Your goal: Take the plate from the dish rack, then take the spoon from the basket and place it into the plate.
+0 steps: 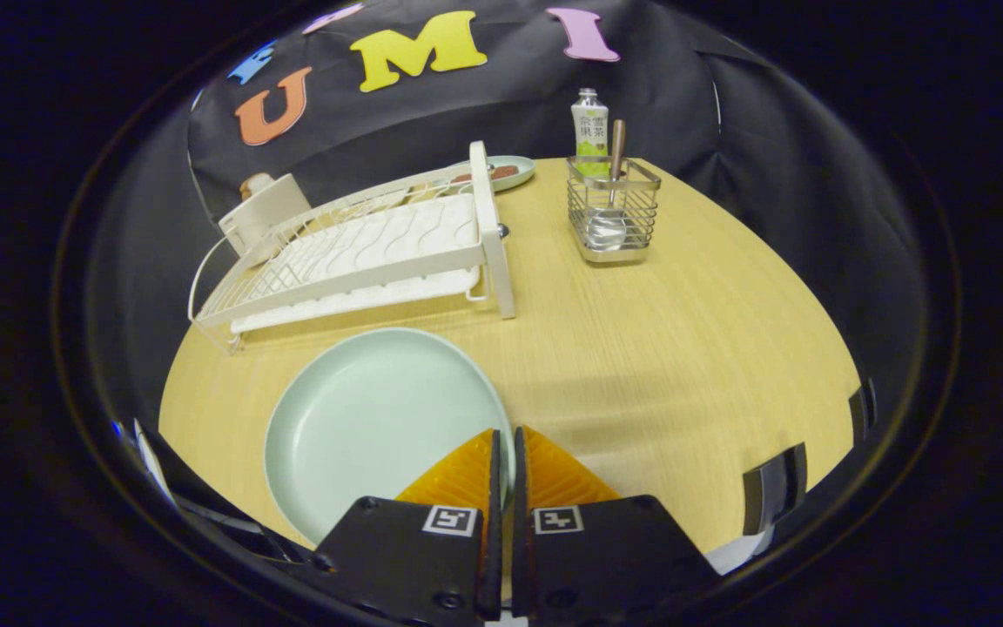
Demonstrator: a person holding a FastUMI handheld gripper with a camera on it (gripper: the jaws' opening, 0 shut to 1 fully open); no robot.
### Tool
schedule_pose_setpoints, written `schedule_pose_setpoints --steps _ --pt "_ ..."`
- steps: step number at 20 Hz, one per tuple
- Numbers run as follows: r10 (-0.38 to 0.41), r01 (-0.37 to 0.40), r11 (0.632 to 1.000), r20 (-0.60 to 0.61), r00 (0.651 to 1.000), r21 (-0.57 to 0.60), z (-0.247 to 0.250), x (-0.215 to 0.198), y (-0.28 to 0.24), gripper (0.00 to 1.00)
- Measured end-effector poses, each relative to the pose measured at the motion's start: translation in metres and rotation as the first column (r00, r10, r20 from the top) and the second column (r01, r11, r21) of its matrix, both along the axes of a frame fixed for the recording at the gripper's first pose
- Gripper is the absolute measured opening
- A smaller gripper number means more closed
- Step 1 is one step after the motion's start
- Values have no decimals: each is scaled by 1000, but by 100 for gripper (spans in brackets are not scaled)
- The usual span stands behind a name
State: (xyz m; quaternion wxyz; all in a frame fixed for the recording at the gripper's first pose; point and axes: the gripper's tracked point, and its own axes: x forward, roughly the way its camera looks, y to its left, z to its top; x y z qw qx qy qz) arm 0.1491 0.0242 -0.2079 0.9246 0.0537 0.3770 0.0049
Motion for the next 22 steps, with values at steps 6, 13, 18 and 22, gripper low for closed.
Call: schedule_pose_setpoints --steps 6,13,18,22 --pt "22 -27 996 54 998 81 9 -8 0 31" --pt "48 -36 998 217 975 -58 33 17 -37 100" --pt "3 9 999 276 961 -45 65 47 -63 100" --pt "-40 66 996 369 929 -57 108 87 -90 100"
